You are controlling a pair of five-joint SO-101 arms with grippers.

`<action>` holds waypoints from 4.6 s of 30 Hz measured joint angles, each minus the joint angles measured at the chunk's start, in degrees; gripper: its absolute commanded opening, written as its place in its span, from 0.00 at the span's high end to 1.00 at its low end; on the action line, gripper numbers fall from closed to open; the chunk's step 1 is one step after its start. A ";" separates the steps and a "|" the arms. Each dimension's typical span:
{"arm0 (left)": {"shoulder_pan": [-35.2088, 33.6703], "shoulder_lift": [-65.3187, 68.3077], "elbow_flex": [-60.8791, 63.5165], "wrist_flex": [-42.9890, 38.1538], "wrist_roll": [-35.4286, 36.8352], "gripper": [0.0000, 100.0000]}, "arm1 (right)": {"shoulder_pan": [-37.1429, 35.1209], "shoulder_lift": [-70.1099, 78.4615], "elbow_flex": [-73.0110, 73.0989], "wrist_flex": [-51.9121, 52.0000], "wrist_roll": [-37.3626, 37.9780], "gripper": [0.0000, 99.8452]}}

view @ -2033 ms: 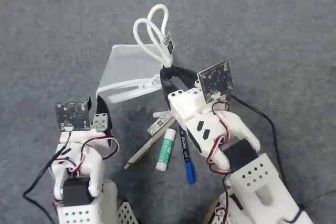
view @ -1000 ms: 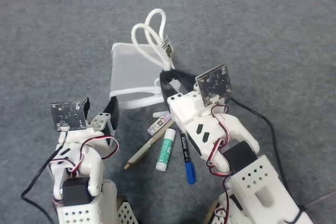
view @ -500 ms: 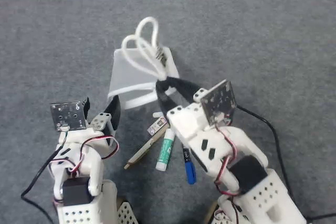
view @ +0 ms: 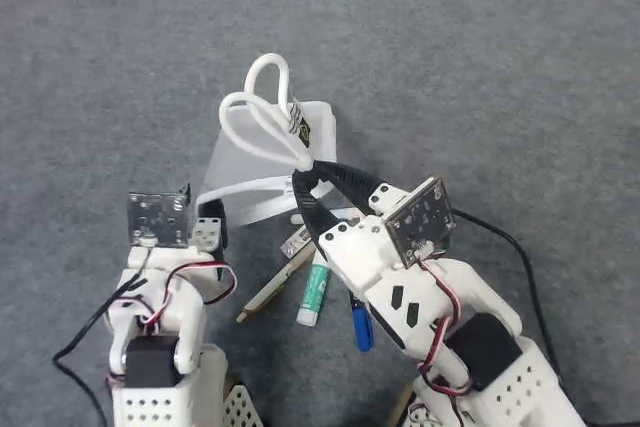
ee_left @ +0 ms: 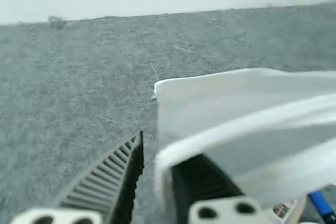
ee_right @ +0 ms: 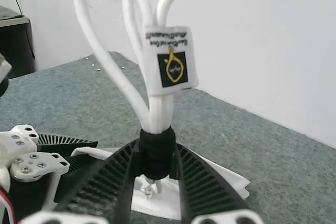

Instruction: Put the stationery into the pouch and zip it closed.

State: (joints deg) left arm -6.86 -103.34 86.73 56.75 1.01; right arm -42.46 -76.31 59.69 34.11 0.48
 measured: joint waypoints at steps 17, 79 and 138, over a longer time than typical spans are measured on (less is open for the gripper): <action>0.70 0.00 -1.76 4.22 -1.67 0.99 | -0.09 0.00 0.00 0.00 2.20 0.99; -14.07 0.00 -5.71 6.33 2.81 0.99 | 6.77 65.76 -18.46 15.12 -1.41 0.89; -6.15 4.48 -18.99 6.33 1.67 0.99 | 9.85 60.84 -17.05 10.81 1.58 0.99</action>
State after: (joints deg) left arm -13.01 -98.86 67.74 63.08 2.68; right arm -32.62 -15.47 42.64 44.92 2.07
